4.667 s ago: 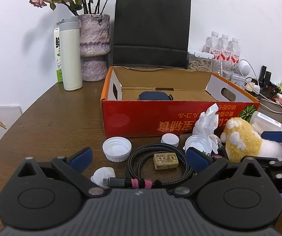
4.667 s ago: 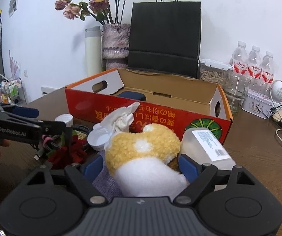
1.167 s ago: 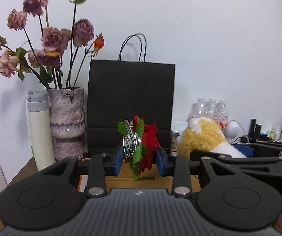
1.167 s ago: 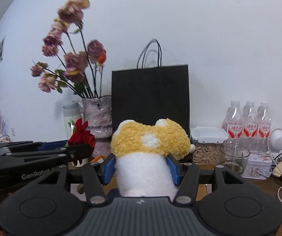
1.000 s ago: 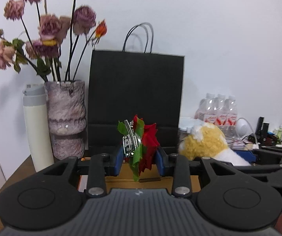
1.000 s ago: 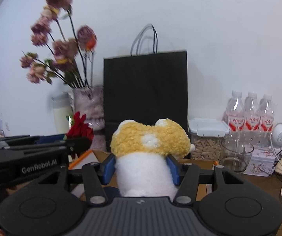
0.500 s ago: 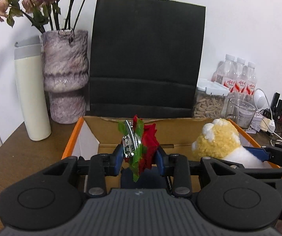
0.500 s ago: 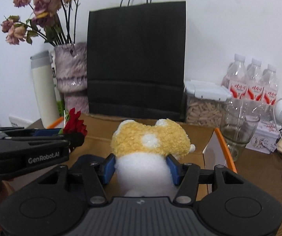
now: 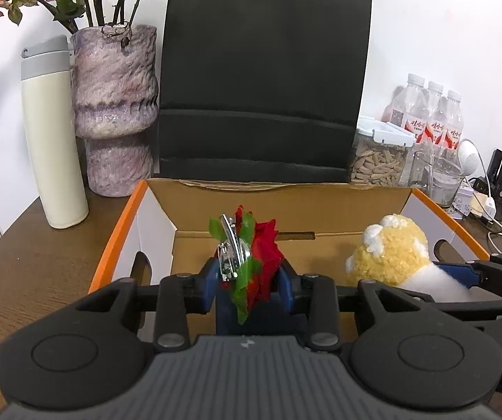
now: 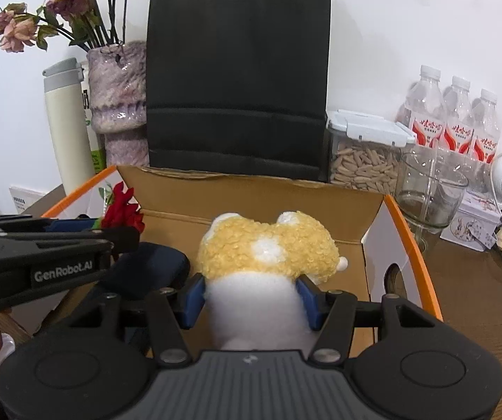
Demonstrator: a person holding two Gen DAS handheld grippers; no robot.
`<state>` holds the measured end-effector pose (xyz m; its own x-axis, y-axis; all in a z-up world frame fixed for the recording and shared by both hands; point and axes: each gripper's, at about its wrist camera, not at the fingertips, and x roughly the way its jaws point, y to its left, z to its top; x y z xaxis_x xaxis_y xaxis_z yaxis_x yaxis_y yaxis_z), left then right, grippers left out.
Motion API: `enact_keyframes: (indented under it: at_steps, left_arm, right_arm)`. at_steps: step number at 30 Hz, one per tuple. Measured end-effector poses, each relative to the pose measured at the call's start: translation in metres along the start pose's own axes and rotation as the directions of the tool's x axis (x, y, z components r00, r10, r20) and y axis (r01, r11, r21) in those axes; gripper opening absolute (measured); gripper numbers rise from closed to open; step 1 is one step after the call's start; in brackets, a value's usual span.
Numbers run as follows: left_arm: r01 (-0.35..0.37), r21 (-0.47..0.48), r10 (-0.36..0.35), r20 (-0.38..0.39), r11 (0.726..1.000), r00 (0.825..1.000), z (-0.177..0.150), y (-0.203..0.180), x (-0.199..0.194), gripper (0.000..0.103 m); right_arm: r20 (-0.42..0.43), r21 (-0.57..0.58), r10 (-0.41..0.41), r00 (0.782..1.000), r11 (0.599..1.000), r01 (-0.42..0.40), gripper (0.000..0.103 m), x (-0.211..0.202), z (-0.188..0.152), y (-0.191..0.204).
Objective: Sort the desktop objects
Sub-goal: 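Lift the hamster and rose over the box and release both inside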
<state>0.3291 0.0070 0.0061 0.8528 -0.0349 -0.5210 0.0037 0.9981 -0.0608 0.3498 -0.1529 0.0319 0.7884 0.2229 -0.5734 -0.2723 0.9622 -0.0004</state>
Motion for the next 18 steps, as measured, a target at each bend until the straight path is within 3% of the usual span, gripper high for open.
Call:
enact_keyframes:
  at_steps: [3,7,8,10,11,13,18]
  left_arm:
    - [-0.001,0.004,0.001,-0.001,1.0,1.0,-0.001,-0.001,0.0,0.036]
    - [-0.014,0.021,0.014,0.02,1.0,1.0,0.0,-0.004,-0.005,0.052]
    - [-0.021,0.025,0.02,0.028,0.999,0.999,0.0,-0.005,-0.007,0.057]
    - [-0.025,0.022,0.024,0.045,0.999,0.999,0.001,-0.005,-0.01,0.08]
    - [-0.025,0.02,0.024,0.052,0.999,0.998,0.002,-0.006,-0.012,0.086]
    - [-0.03,0.019,0.029,0.067,0.999,0.997,0.003,-0.007,-0.016,0.103]
    - [-0.049,0.02,0.047,0.1,0.999,0.994,0.006,-0.011,-0.024,0.103]
  right_arm:
    - [-0.011,-0.005,0.001,1.0,1.0,-0.001,0.056,0.002,-0.001,0.001]
    - [-0.038,-0.011,-0.008,0.999,1.0,0.007,0.059,0.006,-0.003,0.002]
    - [-0.04,-0.009,-0.009,0.999,1.0,0.008,0.067,0.006,-0.003,0.002]
    - [-0.034,0.003,-0.012,0.999,1.0,0.012,0.083,0.004,-0.002,0.001]
    - [-0.032,0.004,-0.013,0.999,1.0,0.013,0.089,0.003,-0.002,0.0]
    - [-0.043,-0.003,-0.008,0.999,1.0,0.008,0.092,0.003,-0.001,0.001]
    - [-0.066,0.015,-0.013,0.998,1.0,0.014,0.092,0.001,0.001,-0.001]
